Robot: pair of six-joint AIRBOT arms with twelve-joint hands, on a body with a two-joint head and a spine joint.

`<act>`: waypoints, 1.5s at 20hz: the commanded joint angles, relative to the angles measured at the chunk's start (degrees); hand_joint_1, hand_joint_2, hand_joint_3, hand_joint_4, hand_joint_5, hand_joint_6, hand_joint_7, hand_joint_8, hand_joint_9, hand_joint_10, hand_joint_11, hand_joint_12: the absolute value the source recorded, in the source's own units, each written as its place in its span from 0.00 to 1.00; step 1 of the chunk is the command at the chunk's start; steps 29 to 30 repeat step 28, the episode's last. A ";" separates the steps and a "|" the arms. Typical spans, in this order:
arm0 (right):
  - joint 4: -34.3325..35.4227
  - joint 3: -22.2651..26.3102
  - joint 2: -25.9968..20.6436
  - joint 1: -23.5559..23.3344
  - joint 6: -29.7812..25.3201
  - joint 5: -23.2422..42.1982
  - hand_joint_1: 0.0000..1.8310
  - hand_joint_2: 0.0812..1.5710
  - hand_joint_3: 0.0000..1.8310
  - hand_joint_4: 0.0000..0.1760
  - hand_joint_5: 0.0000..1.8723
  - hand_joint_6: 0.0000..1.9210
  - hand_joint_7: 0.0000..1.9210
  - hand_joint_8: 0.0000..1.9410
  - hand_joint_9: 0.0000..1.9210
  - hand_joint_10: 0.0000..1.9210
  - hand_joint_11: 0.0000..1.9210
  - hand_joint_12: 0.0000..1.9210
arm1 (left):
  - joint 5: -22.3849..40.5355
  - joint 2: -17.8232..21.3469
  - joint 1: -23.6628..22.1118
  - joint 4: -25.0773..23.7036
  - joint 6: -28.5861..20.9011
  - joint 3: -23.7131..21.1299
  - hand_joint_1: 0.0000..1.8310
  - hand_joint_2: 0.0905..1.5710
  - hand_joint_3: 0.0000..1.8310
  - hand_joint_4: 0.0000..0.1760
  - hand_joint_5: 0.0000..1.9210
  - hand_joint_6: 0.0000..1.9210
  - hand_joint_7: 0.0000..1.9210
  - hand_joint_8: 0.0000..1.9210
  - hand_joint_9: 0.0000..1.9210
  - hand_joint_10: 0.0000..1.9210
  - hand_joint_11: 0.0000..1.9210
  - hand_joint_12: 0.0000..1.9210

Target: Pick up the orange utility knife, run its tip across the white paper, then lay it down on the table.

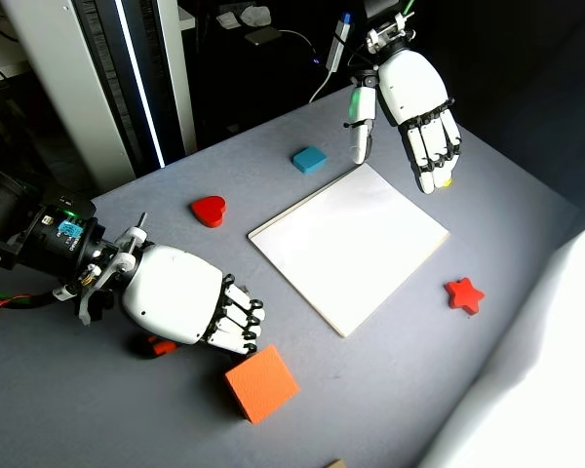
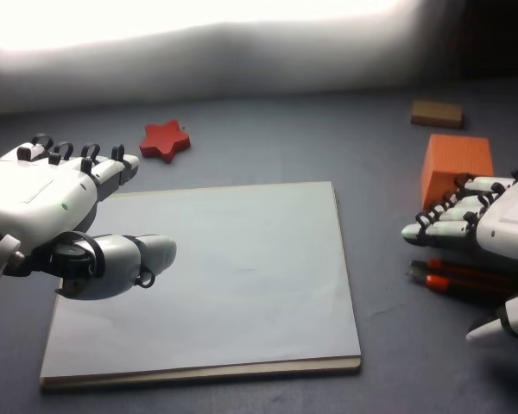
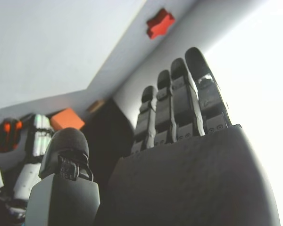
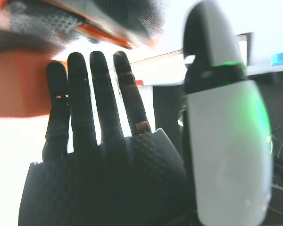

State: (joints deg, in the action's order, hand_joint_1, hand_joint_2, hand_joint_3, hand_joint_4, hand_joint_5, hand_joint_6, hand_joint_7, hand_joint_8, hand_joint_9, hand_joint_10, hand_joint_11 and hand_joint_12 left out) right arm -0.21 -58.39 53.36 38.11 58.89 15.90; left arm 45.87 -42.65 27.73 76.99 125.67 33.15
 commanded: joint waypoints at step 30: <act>7.17 17.98 -20.90 -9.77 -3.34 8.61 0.02 0.75 0.00 0.00 0.42 0.68 0.44 0.85 0.38 0.97 0.28 1.00 | 3.01 0.58 -10.96 0.86 9.34 -0.72 0.14 0.86 0.00 0.00 0.24 0.82 0.24 0.94 0.21 1.00 0.15 1.00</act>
